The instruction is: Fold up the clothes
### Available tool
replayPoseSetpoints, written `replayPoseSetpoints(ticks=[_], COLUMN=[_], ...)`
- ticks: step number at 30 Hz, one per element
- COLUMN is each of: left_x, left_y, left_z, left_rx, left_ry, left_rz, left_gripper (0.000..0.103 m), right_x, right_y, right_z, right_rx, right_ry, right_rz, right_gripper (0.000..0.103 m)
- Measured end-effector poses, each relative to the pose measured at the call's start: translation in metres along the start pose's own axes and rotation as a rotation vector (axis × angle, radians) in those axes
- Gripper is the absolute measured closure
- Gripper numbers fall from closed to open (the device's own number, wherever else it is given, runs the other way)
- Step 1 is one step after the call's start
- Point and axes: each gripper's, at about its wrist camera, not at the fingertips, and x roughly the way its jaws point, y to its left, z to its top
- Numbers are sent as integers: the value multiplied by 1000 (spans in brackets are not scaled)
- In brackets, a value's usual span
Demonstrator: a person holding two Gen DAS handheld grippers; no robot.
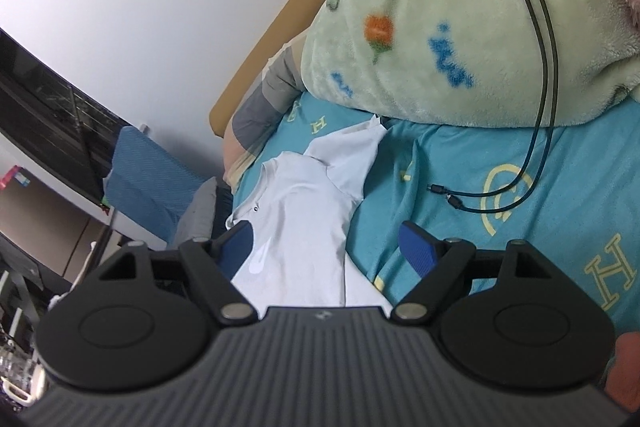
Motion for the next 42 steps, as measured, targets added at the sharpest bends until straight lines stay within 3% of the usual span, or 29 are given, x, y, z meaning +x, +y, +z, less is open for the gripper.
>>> replayPoseSetpoints(ticks=[5,8,11,14,16,18,21,25,28,32,35,38,42], left_x=[6,36,55,46,25,1,-27,-48,-50,-45,-32,-15,4], left_y=[-38,-66,-65,-51,-36,-19,12,55,81,105,120,129,137], left_z=[18,13,12,16,20,26,34,37,43,61,74,82,82], left_rx=[-57,-5,-22,-38,-58,-74,-110,-201,-280,-286,-292,-300,-315], left_ry=[-17,24,58,76,49,-1,-64,-193,-241,-281,-287,-273,-248], left_rz=[-159,-158,-162,-191,-193,-160,-71,31,24,26,25,40,65], left_gripper=[101,101,100,78,42,32,31,29,29,29,29,29,29], right_x=[-3,4,21,36,53,76,126,202,254,300,312,286,257], right_y=[-2,-5,-6,-3,1,3,0,-9,-28,-35,-28,-33,-42], right_z=[10,14,13,12,14,19,25,31,35,34,36,30,16], right_rx=[-19,6,21,-8,-13,-3,40,7,16,-24,-88,-27,36], right_ry=[-9,19,84,107,100,88,95,81,73,37,-1,-75,-86], right_rz=[51,110,154,155,139,114,82,36,-5,43,16,-62,-117], right_gripper=[20,20,20,20,20,20,21,21,21,21,24,20,23])
